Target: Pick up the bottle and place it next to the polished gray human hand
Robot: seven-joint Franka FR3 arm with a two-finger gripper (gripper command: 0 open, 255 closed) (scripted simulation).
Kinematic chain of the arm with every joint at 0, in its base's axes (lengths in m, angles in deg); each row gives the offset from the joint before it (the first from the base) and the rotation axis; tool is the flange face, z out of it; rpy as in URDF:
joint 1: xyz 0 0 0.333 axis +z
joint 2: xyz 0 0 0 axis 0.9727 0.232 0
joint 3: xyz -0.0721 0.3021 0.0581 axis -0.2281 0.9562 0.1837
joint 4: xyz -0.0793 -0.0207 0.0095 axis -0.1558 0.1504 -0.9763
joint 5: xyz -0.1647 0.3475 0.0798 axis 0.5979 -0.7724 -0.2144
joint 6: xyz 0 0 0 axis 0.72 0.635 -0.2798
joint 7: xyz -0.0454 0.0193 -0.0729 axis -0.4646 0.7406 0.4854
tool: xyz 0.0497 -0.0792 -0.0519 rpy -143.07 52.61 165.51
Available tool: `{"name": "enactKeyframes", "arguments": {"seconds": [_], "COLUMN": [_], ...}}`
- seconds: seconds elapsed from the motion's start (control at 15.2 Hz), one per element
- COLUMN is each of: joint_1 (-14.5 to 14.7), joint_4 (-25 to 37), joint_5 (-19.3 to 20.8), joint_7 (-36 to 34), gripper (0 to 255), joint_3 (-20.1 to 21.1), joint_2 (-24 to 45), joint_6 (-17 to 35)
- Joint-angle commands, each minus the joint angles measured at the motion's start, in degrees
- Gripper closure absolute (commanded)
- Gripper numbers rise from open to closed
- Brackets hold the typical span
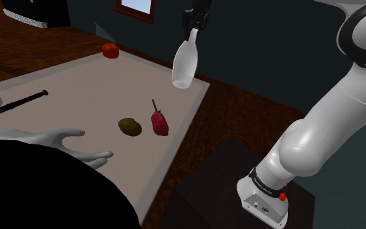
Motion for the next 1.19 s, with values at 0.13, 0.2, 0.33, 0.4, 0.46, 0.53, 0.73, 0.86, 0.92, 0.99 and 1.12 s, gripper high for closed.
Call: {"name": "enactKeyframes", "arguments": {"seconds": [0.13, 0.2, 0.33, 0.4, 0.46, 0.53, 0.73, 0.86, 0.92, 0.99, 1.12], "joint_1": [0.0, 0.0, 0.0, 0.0, -0.1, -0.1, -0.1, -0.1, -0.1, -0.1, -0.2], "joint_4": [4.6, 5.8, 8.2, 9.5, 10.8, 12.2, 16.5, 19.6, 21.3, 23.0, 26.7], "joint_5": [0.0, -0.1, -0.1, -0.1, -0.1, -0.1, -0.2, -0.2, -0.3, -0.3, -0.4], "joint_7": [0.1, 0.1, 0.1, 0.2, 0.2, 0.2, 0.3, 0.3, 0.3, 0.3, 0.4], "gripper": [255, 255, 255, 255, 255, 255, 255, 255, 255, 255, 255], "joint_3": [0.0, 0.0, -0.1, -0.1, -0.1, -0.1, -0.1, -0.1, -0.1, -0.1, -0.2], "joint_2": [1.1, 1.5, 2.2, 2.5, 3.0, 3.4, 4.8, 5.9, 6.6, 7.2, 8.7], "joint_6": [-3.4, -4.3, -6.1, -7.0, -7.9, -8.8, -11.7, -13.7, -14.7, -15.8, -18.0]}}
